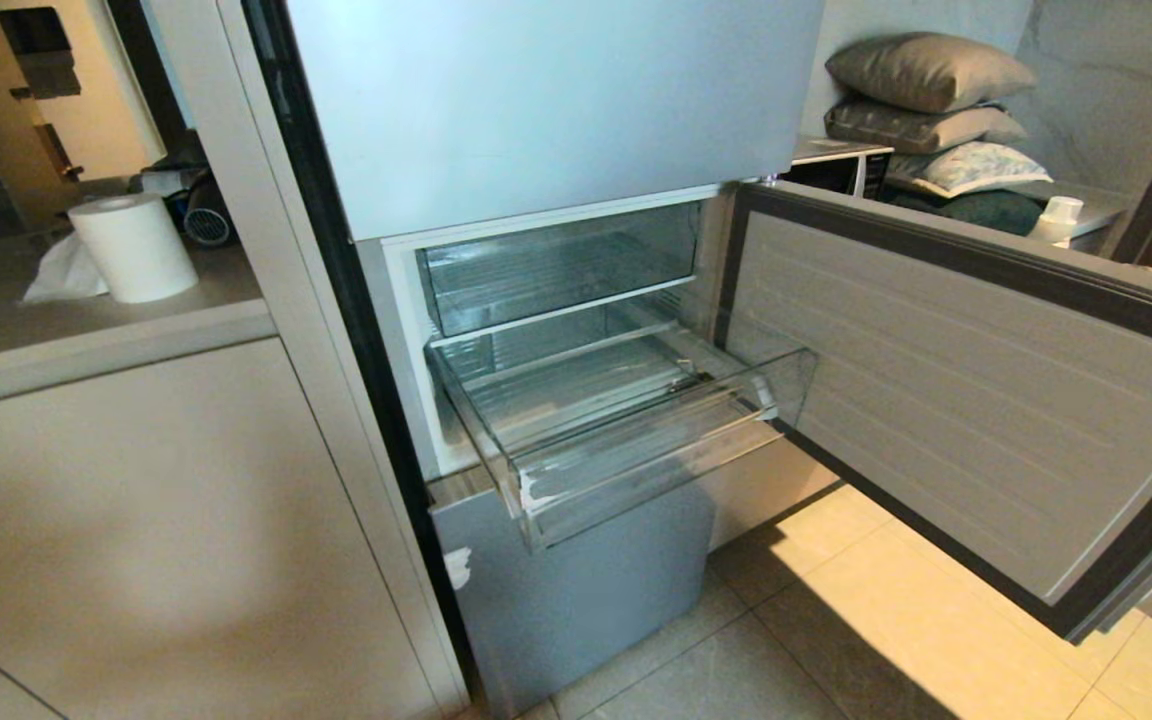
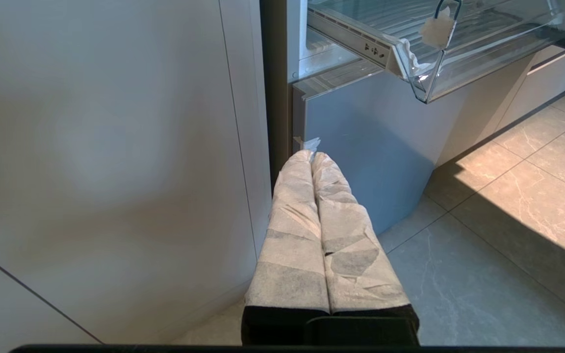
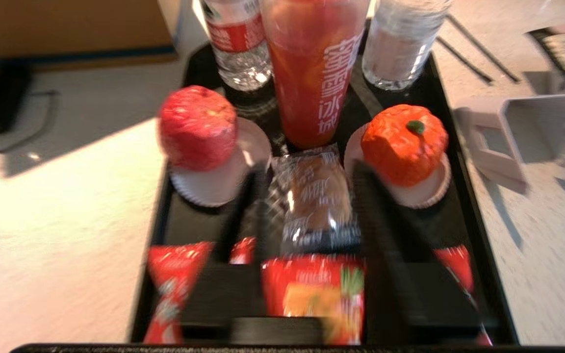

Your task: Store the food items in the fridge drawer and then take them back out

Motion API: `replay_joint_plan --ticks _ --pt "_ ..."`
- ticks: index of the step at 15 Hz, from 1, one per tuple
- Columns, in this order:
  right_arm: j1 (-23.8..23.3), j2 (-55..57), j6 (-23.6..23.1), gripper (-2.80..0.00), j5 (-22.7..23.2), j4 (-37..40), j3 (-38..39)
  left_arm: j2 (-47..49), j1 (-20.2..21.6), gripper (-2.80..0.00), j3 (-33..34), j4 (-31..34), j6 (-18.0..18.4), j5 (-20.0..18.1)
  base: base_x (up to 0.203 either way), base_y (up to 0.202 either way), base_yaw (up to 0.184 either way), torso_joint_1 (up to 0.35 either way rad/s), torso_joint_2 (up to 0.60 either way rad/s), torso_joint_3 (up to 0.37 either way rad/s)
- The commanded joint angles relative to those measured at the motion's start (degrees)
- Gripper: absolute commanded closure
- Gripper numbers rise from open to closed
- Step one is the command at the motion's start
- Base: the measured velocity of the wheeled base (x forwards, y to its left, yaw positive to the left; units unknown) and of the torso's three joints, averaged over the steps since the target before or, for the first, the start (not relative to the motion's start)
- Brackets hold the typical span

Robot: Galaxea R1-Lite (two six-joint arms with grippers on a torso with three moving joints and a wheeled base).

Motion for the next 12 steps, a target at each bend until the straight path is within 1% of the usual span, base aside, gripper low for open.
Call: replay_joint_plan --ticks 1,3,4,8,10,12 --pt "-0.02 9.14 -0.43 -2.8 0.83 -0.32 -5.21 -0.01 0.01 0.0 0.0 0.02 0.0 0.03 0.0 0.0 0.0 0.0 0.0 0.0" --pt "-0.23 13.39 -0.43 -2.8 4.08 -0.18 -9.14 -0.01 0.01 0.0 0.01 0.02 0.0 0.03 0.0 0.0 0.0 0.0 0.0 0.0" --pt "-0.62 15.1 -0.45 -2.8 4.67 -0.11 -11.42 -0.01 0.01 0.0 -0.06 0.02 0.0 0.03 0.0 0.0 0.0 0.0 0.0 0.0" --pt "-2.9 19.88 -0.61 -2.8 4.35 0.53 -17.91 -0.01 0.01 0.0 0.02 0.02 0.0 0.03 0.0 0.0 0.0 0.0 0.0 0.0" --pt "-4.24 20.2 -0.72 -2.8 4.12 2.16 -18.33 -0.01 0.01 0.0 -0.06 0.02 0.0 0.03 0.0 0.0 0.0 0.0 0.0 0.0" --pt "-5.26 21.38 -0.85 -2.8 3.66 2.23 -18.98 -0.01 0.01 0.0 -0.05 0.02 0.0 0.03 0.0 0.0 0.0 0.0 0.0 0.0"
